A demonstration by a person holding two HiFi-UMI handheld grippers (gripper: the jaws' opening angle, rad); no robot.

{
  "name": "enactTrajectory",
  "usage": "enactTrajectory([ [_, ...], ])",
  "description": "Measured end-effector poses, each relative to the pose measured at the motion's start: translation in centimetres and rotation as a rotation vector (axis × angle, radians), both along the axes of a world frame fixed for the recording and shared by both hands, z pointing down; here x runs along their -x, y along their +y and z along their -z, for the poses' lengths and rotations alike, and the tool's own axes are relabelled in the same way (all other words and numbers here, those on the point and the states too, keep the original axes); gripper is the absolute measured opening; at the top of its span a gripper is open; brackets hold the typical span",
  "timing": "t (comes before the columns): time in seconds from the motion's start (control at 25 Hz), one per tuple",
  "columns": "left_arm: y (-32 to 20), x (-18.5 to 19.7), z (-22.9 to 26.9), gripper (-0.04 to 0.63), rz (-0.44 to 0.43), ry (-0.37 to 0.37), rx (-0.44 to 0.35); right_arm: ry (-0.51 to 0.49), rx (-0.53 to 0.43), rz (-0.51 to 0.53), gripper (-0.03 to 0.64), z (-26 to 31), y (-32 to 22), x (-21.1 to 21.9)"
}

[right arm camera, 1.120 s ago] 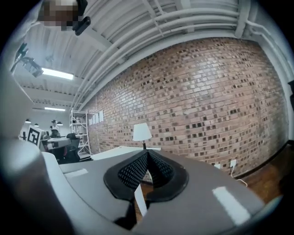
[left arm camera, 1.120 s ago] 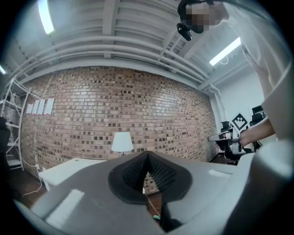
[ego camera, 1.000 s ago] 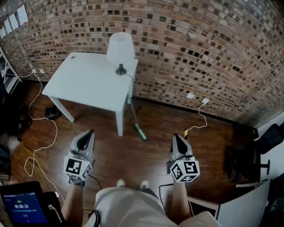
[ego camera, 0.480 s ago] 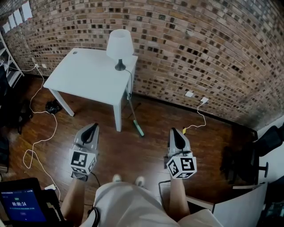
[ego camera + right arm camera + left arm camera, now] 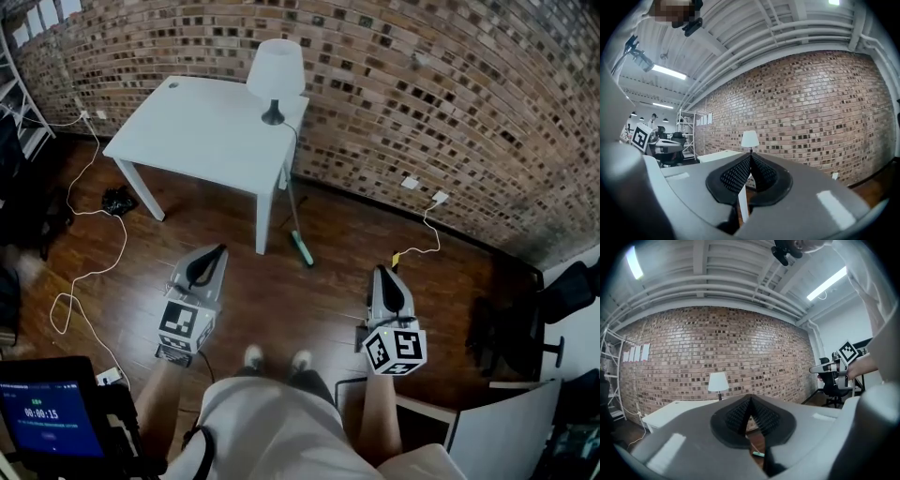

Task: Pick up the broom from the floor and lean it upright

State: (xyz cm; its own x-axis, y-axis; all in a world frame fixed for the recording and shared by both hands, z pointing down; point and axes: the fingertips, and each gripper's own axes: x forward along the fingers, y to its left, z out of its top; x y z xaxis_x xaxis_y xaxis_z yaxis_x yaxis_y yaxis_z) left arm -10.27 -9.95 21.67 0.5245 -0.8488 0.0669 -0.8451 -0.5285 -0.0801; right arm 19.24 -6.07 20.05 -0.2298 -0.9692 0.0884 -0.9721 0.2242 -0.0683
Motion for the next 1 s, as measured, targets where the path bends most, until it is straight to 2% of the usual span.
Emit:
enactTrajectory([
  [0.2, 2.5, 0.5, -1.8, 0.0, -0.013, 0.002, 0.02, 0.015, 0.039, 0.004, 0.012, -1.3, 3.2, 1.6],
  [0.52, 8.6, -0.3, -2.0, 0.0, -0.02, 0.004, 0.013, 0.024, 0.057, 0.01, 0.012, -1.3, 8.2, 1.5],
  [0.68, 14.5, -2.2, -1.6, 0.0, -0.021, -0.002, -0.008, 0.035, 0.032, 0.044, 0.012, -0.6, 13.1, 0.9],
  [0.84, 21.9, -4.4, -0.8, 0.0, -0.013, -0.013, -0.029, 0.047, 0.003, 0.038, 0.012, 0.4, 20.4, -1.6],
  [1.0, 31.2, -6.6, 0.5, 0.0, -0.011, -0.011, -0.037, 0.058, 0.039, 0.044, 0.012, -0.3, 28.7, -4.0],
])
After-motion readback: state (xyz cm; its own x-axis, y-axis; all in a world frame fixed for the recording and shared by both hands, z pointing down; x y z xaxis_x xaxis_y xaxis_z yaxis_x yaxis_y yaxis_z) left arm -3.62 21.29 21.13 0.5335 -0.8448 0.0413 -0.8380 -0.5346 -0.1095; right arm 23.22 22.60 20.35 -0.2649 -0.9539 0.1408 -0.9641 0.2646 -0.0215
